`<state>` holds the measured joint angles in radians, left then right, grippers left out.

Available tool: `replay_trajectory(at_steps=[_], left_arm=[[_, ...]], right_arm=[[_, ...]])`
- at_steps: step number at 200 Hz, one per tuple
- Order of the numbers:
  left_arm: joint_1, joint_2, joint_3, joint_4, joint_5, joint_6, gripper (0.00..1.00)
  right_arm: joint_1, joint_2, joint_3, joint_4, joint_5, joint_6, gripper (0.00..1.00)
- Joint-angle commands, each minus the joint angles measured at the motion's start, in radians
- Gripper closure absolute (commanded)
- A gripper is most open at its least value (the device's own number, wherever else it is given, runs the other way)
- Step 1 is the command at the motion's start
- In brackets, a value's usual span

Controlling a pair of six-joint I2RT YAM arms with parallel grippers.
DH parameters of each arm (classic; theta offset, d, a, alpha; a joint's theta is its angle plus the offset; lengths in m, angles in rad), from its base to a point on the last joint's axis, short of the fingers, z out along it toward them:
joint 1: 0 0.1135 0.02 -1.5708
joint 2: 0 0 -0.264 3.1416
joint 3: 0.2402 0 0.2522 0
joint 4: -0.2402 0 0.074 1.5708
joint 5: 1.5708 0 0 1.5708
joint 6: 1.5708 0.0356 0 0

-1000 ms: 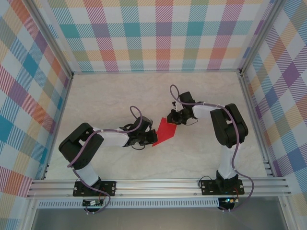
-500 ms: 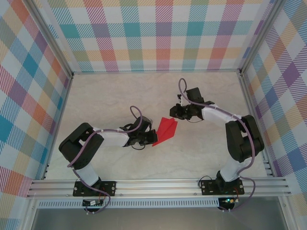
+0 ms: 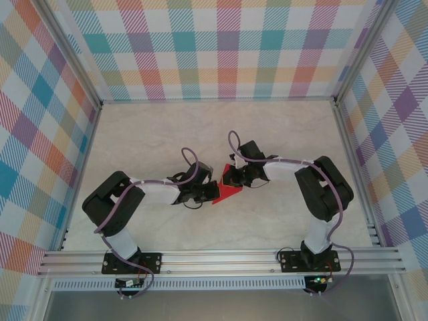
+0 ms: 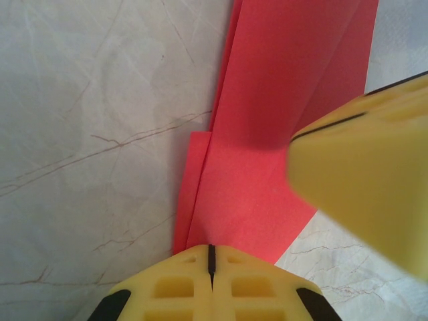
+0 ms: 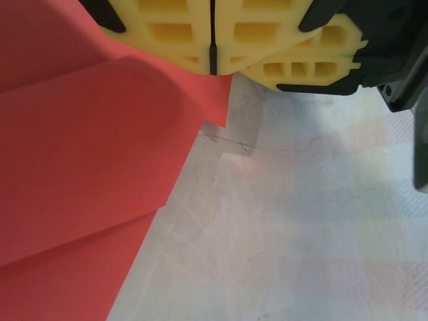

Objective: Fold a paper plane with a square sheet of paper (pick it up from the middle)
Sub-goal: Fourth fold the wing at the center of the table.

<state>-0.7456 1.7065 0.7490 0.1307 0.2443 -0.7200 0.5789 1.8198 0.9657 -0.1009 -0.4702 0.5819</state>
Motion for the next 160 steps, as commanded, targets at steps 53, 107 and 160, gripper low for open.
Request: replay_trajectory(at_steps=[53,107,160], left_arm=[[-0.009,0.051,-0.028,-0.155,0.015,0.013,1.00],[-0.009,0.049,-0.048,-0.155,0.019,0.019,1.00],[-0.009,0.048,-0.054,-0.154,0.023,0.018,1.00]], right_arm=[[0.000,0.105,0.029,-0.016,0.040,-0.030,0.96],[-0.083,0.124,0.066,-0.025,0.046,-0.082,0.96],[-0.166,0.155,0.103,-0.026,0.044,-0.097,0.96]])
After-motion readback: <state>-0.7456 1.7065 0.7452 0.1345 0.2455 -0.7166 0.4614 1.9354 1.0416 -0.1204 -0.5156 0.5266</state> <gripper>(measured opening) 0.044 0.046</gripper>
